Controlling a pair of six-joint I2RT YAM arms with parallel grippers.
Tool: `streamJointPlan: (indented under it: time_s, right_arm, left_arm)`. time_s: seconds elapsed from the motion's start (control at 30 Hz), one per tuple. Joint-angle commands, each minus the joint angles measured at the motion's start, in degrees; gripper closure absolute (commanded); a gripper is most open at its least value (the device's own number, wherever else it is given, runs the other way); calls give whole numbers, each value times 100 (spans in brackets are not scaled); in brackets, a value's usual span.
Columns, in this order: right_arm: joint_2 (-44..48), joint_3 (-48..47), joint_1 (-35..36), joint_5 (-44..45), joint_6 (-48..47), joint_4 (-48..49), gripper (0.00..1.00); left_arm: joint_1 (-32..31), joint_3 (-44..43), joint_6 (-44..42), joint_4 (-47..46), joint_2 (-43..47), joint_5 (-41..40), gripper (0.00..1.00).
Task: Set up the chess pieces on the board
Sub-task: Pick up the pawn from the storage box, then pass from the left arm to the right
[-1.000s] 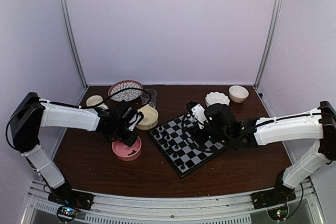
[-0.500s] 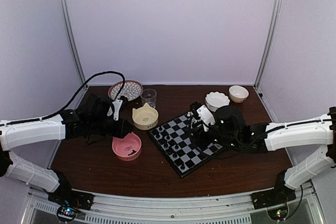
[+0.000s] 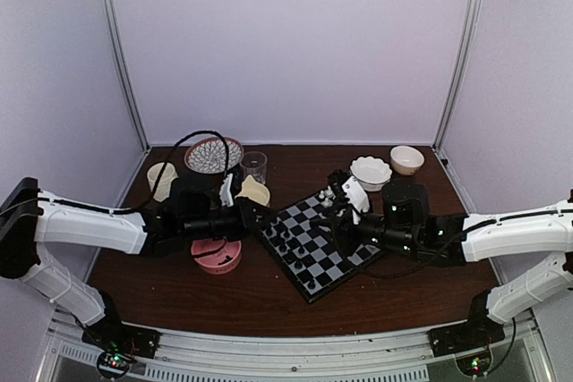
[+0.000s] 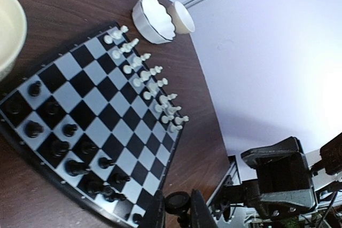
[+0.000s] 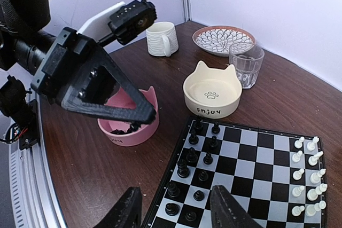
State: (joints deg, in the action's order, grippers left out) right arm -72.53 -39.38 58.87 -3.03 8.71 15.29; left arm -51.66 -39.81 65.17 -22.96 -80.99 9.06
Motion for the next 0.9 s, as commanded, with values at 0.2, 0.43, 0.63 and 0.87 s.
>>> streamJointPlan:
  time_s: [0.2, 0.43, 0.63, 0.87]
  right_arm:
    - [-360, -38, 202, 249, -322, 161, 46]
    - [-484, -150, 265, 276, -387, 109, 47]
    - [-508, -176, 274, 545, -301, 134, 50]
    - [-518, -181, 292, 551, -238, 219, 54]
  left_arm:
    - [-500, -620, 687, -1851, -1010, 70, 96]
    - [-605, -631, 668, -1763, -1041, -25, 96]
    - [-712, -640, 605, -1619, -1037, -225, 96]
    - [-788, -661, 594, -1666, -1125, -302, 96]
